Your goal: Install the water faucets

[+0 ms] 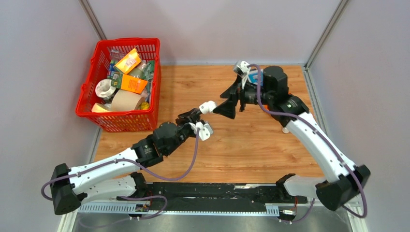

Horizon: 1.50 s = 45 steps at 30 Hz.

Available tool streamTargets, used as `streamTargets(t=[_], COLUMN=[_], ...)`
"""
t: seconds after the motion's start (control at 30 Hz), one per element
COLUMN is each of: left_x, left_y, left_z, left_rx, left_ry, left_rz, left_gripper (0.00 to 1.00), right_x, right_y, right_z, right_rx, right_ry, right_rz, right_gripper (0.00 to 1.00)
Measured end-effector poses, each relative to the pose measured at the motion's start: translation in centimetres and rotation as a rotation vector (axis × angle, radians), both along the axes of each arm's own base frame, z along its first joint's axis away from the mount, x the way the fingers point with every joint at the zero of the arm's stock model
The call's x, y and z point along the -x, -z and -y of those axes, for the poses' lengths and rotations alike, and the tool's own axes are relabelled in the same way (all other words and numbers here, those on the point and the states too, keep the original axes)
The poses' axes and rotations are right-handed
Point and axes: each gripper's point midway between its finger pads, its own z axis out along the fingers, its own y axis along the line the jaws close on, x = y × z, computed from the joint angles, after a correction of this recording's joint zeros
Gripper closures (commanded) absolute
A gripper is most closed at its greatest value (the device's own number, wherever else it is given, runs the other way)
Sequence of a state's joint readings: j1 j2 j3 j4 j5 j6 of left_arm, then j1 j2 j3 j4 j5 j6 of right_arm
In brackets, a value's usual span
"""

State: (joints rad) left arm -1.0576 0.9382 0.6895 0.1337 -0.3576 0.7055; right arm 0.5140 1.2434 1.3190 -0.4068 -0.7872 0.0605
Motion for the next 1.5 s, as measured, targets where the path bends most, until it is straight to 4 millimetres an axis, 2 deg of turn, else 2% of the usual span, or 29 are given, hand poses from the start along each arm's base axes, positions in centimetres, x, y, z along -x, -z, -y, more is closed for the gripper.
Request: streamTargets(t=[0.07, 0.13, 0.33, 0.63, 1.0, 1.17, 1.4, 1.43, 1.5], left_x=[0.0, 0.3, 1.8, 5.2, 7.2, 7.3, 6.6, 6.4, 6.0], left_y=[-0.2, -0.2, 0.6, 0.1, -0.1, -0.4, 0.2, 0.3, 0.6], left_z=[0.2, 0.4, 1.2, 3.9, 4.5, 4.6, 4.2, 4.2, 4.1], left_rx=[0.018, 0.036, 0.068, 0.100, 0.092, 0.092, 0.073, 0.067, 0.048], left_ry=[0.047, 0.109, 0.322, 0.626, 0.742, 0.751, 0.689, 0.671, 0.615], left_rz=[-0.088, -0.173, -0.461, -0.783, -0.920, -0.913, -0.901, -0.883, -0.813], left_gripper=[1.00, 1.00, 1.00, 1.00, 1.00, 1.00, 1.00, 1.00, 1.00], right_x=[1.3, 2.6, 5.8, 6.6, 6.3, 6.2, 5.1, 4.9, 4.4], right_y=[-1.7, -2.5, -1.4, -0.2, 2.2, 3.6, 4.5, 4.5, 4.7], right_z=[1.1, 2.1, 3.8, 3.3, 1.3, 0.3, -0.8, -0.9, -1.1], right_rx=[-0.004, 0.000, 0.028, 0.036, 0.041, 0.054, 0.064, 0.066, 0.072], right_ry=[-0.028, -0.057, -0.148, -0.276, -0.382, -0.420, -0.443, -0.439, -0.422], right_rz=[0.197, 0.350, 0.621, 0.770, 0.752, 0.702, 0.622, 0.613, 0.556], right_gripper=[0.00, 0.00, 0.00, 0.05, 0.16, 0.41, 0.95, 1.00, 1.00])
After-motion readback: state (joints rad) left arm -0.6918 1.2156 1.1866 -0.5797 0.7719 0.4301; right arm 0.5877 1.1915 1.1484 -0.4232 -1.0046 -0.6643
